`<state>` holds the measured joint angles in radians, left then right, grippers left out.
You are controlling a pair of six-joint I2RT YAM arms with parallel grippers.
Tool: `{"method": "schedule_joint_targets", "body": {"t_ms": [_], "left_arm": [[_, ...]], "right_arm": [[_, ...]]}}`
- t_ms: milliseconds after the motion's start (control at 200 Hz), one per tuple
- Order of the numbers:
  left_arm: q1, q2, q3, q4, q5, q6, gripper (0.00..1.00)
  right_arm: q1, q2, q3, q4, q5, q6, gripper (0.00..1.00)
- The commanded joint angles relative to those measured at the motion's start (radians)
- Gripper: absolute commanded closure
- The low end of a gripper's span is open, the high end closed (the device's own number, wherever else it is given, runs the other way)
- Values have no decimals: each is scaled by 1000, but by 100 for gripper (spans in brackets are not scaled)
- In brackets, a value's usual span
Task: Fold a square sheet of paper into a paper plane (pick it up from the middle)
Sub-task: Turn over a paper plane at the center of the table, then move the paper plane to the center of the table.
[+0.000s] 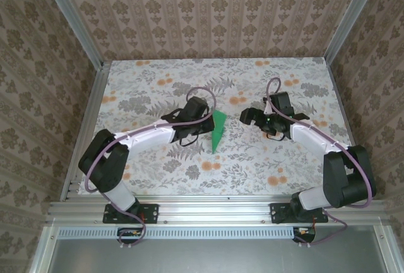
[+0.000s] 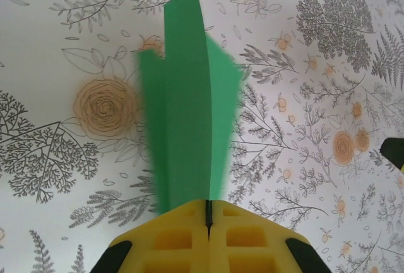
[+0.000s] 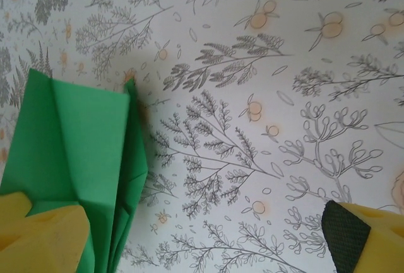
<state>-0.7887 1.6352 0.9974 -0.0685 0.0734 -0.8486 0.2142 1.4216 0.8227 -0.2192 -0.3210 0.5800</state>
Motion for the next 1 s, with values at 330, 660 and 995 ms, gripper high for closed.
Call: {"method": "schedule_joint_targets", "body": {"t_ms": [330, 660, 995], "left_arm": [[121, -40, -293, 347, 62, -141, 98], [141, -75, -386, 403, 52, -184, 97], [143, -64, -388, 404, 63, -175, 98]], "right_arm": [[258, 105, 129, -92, 125, 66, 28], [482, 282, 346, -195, 248, 31, 60], [521, 409, 466, -260, 252, 6, 74]]}}
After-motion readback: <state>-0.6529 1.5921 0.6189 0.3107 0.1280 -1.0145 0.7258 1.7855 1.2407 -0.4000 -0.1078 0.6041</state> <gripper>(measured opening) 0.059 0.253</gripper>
